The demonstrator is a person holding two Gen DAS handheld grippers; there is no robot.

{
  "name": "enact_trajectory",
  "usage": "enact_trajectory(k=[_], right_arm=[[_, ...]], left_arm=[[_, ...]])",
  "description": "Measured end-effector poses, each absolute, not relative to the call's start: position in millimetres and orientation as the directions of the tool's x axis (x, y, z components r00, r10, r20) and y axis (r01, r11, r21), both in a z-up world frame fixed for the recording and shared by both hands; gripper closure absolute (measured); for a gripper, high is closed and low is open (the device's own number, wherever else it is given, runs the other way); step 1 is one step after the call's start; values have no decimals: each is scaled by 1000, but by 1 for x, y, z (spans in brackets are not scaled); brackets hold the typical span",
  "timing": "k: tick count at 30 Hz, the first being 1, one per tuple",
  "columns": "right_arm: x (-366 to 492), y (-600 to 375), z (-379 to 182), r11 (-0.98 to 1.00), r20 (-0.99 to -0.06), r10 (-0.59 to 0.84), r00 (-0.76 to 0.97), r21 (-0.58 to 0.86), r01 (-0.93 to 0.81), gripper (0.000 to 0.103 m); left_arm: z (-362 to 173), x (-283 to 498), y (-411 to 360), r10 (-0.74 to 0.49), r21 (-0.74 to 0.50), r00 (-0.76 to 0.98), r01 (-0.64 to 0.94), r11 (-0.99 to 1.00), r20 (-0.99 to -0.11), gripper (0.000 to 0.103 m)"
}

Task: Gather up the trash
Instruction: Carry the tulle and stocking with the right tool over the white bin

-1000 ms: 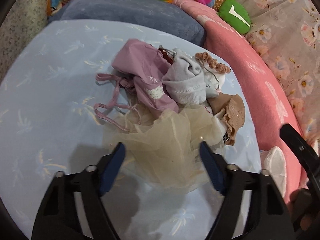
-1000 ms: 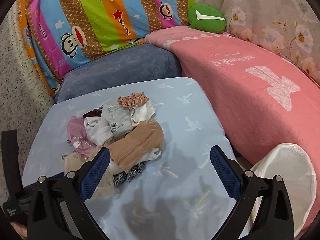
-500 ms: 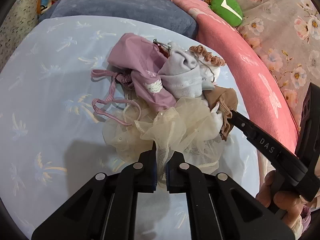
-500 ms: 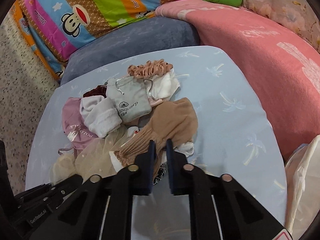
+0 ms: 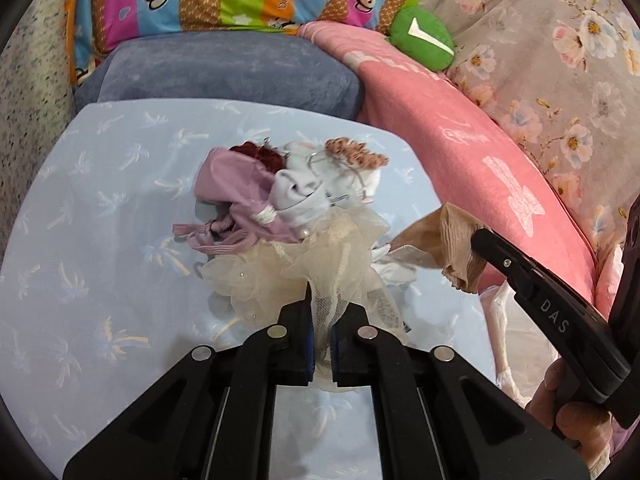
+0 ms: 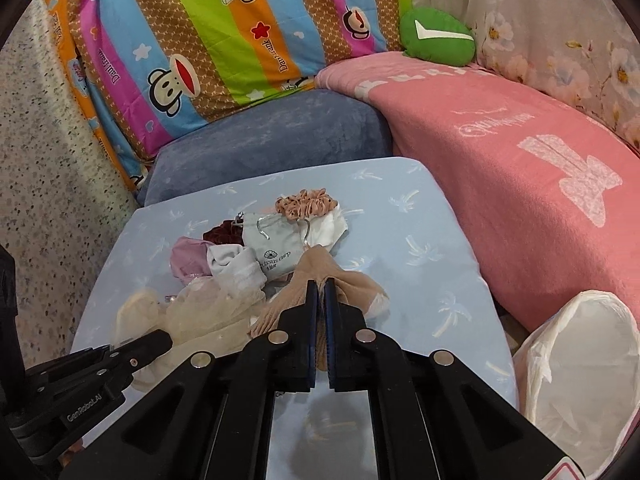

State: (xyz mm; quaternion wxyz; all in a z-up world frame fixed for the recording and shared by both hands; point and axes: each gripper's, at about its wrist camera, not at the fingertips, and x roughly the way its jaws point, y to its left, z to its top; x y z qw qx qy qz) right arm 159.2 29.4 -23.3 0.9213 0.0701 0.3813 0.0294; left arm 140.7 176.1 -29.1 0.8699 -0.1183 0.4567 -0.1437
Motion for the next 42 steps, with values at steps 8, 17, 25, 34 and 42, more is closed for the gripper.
enact_trajectory(k=[8,17,25,34,42], right_arm=[[121,-2,12,988,-638,74,766,151,31,100],[86,-50,34,982,-603,25,798,164,93,100],[52,-104,30,964,-604,-35,796,190,187,100],[14,-168,16,929,-618,-112,778,214,303,100],[-7,-207,4,899,-632,-153,760,231,373,100]], left_arm=[[-5,126,151,-386,-321,570,215,922,-725,98],[15,112,97,-437,-300,568,322,898,-697,98],[17,96,42,-492,-287,524,425,859,-696,98],[13,75,-23,-538,-270,457,528,805,-709,98],[10,70,-66,-571,-284,399,581,763,-717,98]])
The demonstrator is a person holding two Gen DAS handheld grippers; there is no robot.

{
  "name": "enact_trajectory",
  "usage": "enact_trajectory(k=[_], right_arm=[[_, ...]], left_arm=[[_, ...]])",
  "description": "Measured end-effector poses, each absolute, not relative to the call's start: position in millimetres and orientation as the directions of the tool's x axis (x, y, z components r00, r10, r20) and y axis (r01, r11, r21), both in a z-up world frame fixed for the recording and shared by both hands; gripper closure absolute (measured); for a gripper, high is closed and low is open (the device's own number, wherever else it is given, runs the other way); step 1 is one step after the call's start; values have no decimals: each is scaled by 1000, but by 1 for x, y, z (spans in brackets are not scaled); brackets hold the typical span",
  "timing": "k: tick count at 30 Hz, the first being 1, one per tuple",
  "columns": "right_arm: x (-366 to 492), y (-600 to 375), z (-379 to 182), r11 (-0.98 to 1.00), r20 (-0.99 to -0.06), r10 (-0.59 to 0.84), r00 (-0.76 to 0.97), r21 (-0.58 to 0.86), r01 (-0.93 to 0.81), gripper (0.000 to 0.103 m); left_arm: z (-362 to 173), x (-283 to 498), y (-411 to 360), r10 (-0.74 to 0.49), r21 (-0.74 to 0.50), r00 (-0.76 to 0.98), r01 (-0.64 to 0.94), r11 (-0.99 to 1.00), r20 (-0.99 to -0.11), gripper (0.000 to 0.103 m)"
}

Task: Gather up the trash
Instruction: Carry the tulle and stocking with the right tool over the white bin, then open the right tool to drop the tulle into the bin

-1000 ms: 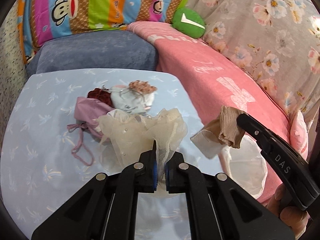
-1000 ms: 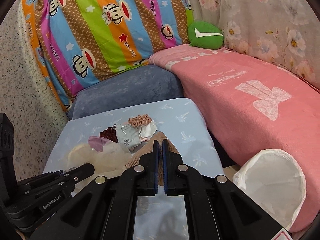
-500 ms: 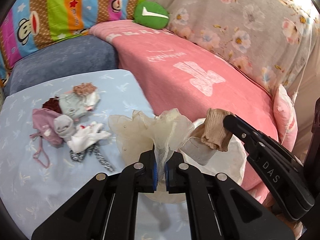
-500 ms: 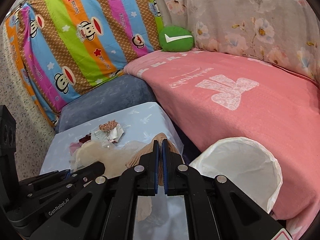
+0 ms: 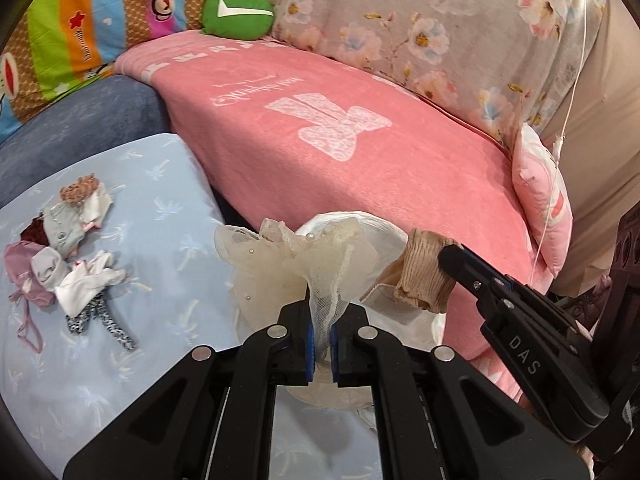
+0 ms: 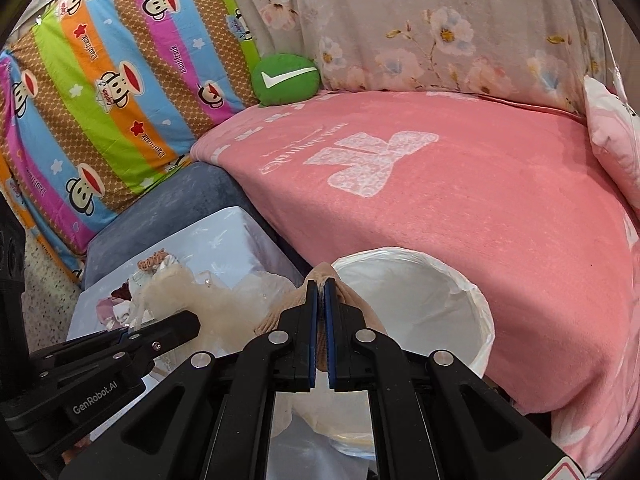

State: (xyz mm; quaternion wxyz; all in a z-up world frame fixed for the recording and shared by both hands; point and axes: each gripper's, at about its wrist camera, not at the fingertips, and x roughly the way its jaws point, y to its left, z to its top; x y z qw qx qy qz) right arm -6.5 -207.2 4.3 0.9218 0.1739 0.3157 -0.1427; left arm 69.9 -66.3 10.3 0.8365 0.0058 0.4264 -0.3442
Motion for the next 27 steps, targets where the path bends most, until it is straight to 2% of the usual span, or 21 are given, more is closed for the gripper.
enact_trajectory(k=[17,18,19,20,21,22,25,27], right_arm=[[-19,-250,-9,860,-649,-188,737,253,443,100],[-19,-251,-9,860,-650,-187,736,254,443,99],[-18,-252,-10,860,-651,-187,736,253,443,99],[-19,-252,-10,860,-652,-187,735,253,443,99],[-18,-252,-10,861,-652,-186,735,252,442,99],[-18,-252,-11,861,-652,-184,735,253,440,97],[-17,-251,-11,862,-650,-182,738,256,438,95],[-16,-249,-11,864,-650,-180,738,255,435,95]], left_arm=[[20,71,-121,-627,-301,366,641,706,-688,96],[19,71,-122,-619,-295,369,639,711,-693,89],[17,72,-122,-612,-291,372,634,717,-698,72],[15,73,-122,-605,-288,376,627,724,-702,62],[13,73,-120,-595,-284,386,616,735,-704,42],[12,73,-119,-588,-280,399,605,745,-703,33],[6,75,-116,-562,-260,417,587,767,-715,26],[2,78,-114,-544,-247,424,577,778,-724,26]])
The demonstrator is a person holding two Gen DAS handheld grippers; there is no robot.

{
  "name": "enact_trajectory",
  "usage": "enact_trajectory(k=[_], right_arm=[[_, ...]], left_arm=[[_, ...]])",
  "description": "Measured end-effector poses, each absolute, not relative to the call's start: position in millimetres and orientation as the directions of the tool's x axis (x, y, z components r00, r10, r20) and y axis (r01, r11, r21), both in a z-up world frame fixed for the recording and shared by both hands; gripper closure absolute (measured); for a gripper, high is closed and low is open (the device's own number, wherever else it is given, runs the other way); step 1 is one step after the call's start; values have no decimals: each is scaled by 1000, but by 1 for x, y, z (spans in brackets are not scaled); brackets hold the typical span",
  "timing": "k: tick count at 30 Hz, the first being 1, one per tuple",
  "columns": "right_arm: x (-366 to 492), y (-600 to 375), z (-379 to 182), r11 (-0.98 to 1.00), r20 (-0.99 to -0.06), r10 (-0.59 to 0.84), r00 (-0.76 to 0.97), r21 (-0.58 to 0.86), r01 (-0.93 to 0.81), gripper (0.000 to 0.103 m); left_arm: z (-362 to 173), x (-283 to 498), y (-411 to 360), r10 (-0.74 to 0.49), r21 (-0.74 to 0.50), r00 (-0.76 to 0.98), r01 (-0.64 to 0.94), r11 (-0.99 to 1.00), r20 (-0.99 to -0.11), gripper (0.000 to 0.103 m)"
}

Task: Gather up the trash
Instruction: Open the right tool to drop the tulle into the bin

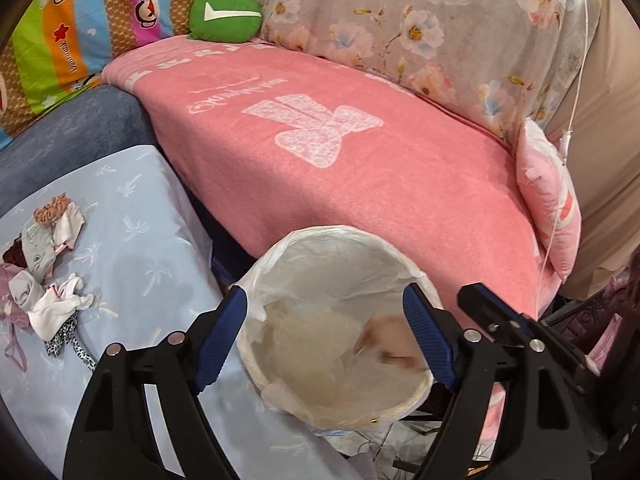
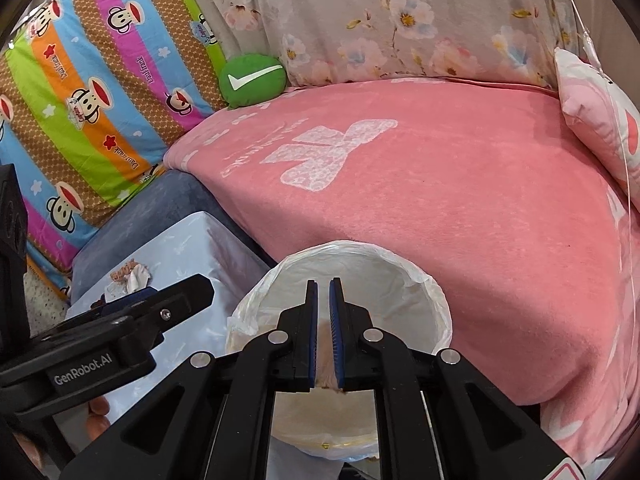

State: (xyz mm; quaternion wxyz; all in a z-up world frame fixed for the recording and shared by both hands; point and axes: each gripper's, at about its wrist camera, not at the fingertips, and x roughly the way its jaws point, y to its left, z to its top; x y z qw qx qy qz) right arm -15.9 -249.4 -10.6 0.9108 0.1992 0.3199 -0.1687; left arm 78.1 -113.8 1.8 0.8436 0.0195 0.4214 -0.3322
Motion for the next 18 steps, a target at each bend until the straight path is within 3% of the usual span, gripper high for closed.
enact_trajectory(k=[9,18], right_arm=[[-9,-238,-10,877,-651,-165,741,247,413,84],[0,-220,-11,896,-655,-135,743,240,374,84]], left_arm=[[-2,82,-97,-505,-216,462,545,810,-729,26],[-3,85,-82,-469,-190,496,512,837,-730,26]])
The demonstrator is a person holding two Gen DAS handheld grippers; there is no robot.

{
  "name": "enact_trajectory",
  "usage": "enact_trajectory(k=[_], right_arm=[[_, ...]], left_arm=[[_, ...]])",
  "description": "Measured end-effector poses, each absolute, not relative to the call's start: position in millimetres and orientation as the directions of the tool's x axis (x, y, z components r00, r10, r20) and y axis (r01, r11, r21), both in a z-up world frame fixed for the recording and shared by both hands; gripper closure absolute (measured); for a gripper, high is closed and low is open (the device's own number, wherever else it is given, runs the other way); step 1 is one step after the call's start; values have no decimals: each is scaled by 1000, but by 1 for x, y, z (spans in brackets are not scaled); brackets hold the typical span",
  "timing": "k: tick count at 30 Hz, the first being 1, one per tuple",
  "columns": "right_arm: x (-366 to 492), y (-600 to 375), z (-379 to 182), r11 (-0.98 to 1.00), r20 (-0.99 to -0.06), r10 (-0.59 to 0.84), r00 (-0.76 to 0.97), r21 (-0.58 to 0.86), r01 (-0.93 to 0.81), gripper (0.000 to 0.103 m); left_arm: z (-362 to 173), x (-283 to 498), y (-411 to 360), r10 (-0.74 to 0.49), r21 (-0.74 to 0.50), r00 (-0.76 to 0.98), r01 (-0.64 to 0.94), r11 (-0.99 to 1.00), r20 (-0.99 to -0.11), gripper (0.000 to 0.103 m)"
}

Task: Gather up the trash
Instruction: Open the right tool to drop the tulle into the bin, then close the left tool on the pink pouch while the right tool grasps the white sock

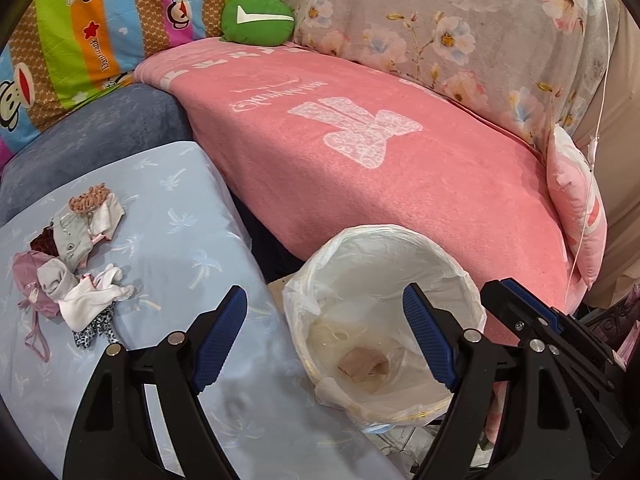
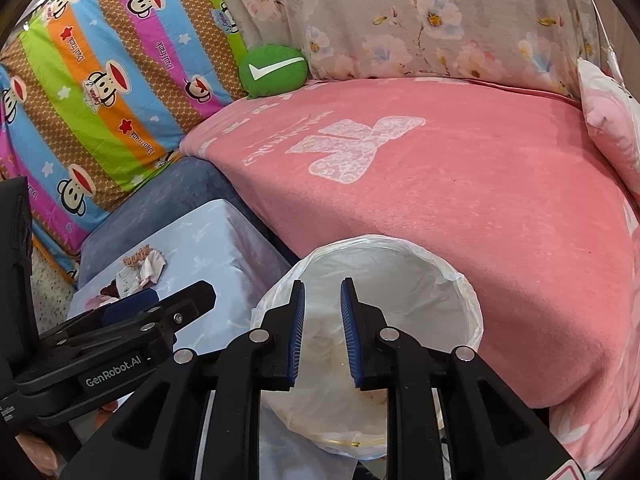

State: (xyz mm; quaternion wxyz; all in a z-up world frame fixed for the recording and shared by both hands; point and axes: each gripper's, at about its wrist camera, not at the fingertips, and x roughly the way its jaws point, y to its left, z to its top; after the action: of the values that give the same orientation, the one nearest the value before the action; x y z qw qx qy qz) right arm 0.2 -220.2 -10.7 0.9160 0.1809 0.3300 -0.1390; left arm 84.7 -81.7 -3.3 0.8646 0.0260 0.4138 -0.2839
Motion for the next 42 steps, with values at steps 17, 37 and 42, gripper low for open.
enact_trajectory(k=[17,37,42], right_arm=[[25,-172,-15,932,-670,-65,739,225,285,79],[71,-80,-27,969,-704,41,709,200,143,68],[85,-53,-33,974,-713,74,697,201,103,62]], left_arm=[[-8,96,-29,-389,-160,555,416,895,-735,26],[-31,129,85,-231,-156,592,176,972,-772,22],[-39,140,122,-189,-162,593,100,982,-783,19]])
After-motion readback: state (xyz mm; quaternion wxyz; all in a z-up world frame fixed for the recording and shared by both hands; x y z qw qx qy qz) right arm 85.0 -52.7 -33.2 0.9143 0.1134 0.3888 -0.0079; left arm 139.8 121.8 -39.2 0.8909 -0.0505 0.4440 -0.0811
